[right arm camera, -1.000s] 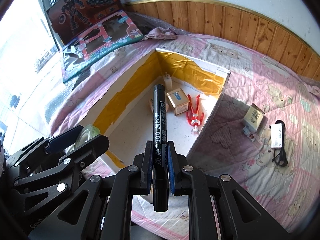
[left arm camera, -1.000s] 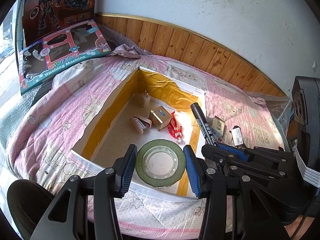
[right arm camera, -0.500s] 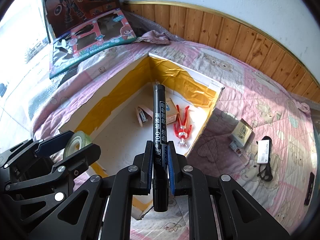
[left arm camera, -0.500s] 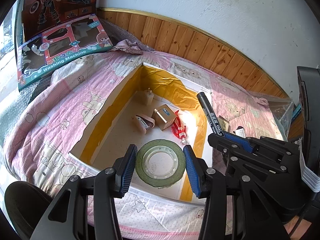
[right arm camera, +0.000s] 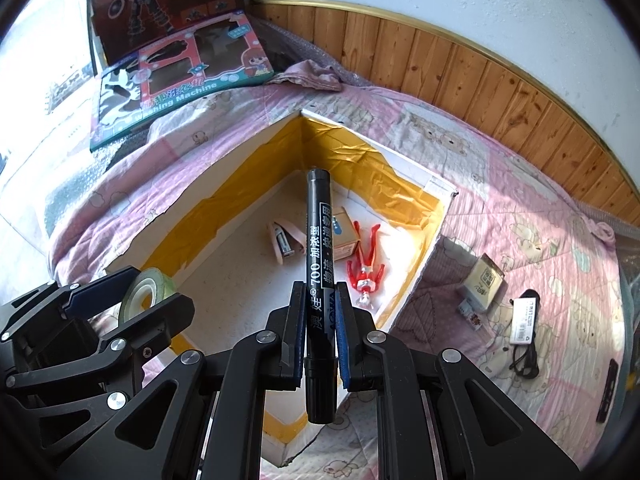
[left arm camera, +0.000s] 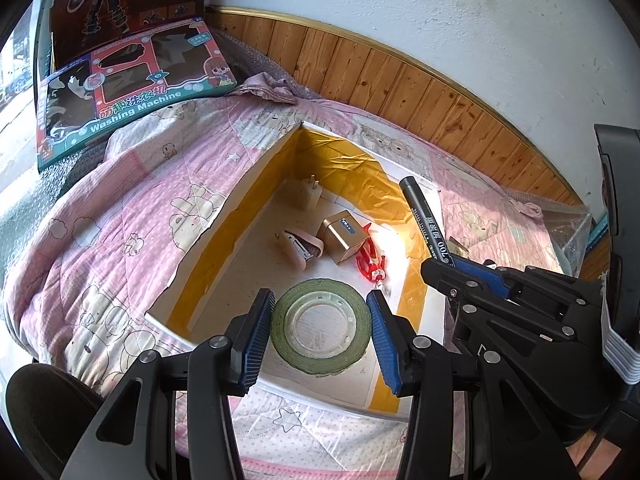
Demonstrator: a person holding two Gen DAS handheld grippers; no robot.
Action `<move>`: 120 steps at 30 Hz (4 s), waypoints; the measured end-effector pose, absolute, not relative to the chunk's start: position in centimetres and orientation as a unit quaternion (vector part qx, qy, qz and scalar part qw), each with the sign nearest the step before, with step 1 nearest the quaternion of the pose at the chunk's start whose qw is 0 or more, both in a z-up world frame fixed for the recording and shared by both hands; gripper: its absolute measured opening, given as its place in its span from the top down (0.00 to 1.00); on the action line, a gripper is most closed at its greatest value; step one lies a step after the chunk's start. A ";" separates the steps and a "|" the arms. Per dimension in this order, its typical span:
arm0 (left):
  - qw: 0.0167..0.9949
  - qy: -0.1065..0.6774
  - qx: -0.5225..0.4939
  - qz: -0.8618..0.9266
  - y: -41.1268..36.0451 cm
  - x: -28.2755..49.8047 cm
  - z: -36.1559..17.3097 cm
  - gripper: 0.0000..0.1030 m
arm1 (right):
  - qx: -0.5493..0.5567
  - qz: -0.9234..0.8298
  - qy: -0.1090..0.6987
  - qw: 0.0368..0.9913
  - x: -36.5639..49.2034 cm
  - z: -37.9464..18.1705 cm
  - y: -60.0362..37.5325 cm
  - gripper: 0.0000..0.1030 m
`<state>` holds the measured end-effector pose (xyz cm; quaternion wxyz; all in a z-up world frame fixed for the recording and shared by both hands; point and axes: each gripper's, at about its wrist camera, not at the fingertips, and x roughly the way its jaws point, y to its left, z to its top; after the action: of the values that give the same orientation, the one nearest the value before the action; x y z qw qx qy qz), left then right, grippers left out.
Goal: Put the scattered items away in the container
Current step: 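Lower the tape roll and marker into the box with both tools, then open both tools to drop the tape roll and marker into the box, then move both open tools toward the staples box and small white bottle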
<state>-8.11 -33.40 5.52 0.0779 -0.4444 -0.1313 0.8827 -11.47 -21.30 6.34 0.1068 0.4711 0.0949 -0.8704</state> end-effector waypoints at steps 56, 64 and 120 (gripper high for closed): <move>0.057 -0.136 -0.474 0.868 -36.4 -12.9 1.6 0.53 | 0.568 -0.808 -0.001 0.158 -13.4 -0.1 -23.2 0.86; 0.053 -0.147 -0.487 0.859 -36.8 -14.0 0.9 0.53 | 0.570 -0.805 -0.009 0.163 -13.2 0.0 -23.2 0.86; 0.163 -0.023 -0.467 0.869 -17.3 -6.7 6.0 0.46 | 0.477 -0.841 -0.213 0.142 -4.5 2.0 1.5 0.71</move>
<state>-6.73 -17.28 5.95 0.1633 -0.4674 -0.0230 0.8685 -4.48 1.47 2.01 0.1418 0.4766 -0.2134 -0.8410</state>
